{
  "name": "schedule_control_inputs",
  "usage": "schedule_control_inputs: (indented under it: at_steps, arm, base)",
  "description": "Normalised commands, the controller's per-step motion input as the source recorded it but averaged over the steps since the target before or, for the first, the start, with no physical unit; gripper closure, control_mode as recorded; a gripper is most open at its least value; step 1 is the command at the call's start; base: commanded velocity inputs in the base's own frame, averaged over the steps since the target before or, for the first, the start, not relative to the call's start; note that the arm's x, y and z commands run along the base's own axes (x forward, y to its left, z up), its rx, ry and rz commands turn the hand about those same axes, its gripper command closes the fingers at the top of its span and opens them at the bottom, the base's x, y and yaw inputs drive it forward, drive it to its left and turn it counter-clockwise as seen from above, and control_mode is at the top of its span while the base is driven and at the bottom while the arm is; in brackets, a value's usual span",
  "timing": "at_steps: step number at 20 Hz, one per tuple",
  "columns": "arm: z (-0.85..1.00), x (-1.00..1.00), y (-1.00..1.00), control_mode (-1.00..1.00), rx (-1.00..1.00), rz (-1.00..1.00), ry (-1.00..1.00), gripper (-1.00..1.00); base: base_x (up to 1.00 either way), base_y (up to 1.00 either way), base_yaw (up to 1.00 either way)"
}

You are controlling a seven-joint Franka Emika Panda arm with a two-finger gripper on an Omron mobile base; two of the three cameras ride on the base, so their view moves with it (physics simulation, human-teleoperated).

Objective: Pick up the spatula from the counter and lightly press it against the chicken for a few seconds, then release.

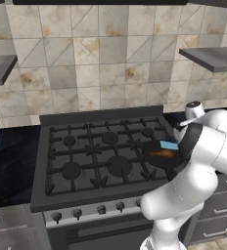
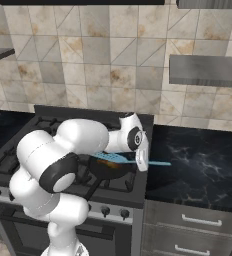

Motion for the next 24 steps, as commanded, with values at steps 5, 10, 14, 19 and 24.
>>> schedule_control_inputs:
  at_steps: [5,10,14,19,24]
  arm:
    - [-0.17,-0.02,0.0,-1.0,-0.06,0.0,-0.08,1.0]
    - [-0.1,0.0,0.0,-1.0,-0.06,0.0,-0.11,1.0]
    - [-0.09,0.0,0.0,-1.0,-0.06,0.0,-0.1,1.0]
    - [-0.07,0.0,0.0,-1.0,-0.04,0.0,-0.07,1.0]
    - [-0.04,0.08,0.0,-1.0,-0.01,0.0,-0.04,1.0]
  base:
    - [0.0,0.0,0.0]
    - [0.0,0.0,0.0]
    - [0.0,0.0,0.0]
    - [0.0,0.0,0.0]
    - [0.0,0.0,0.0]
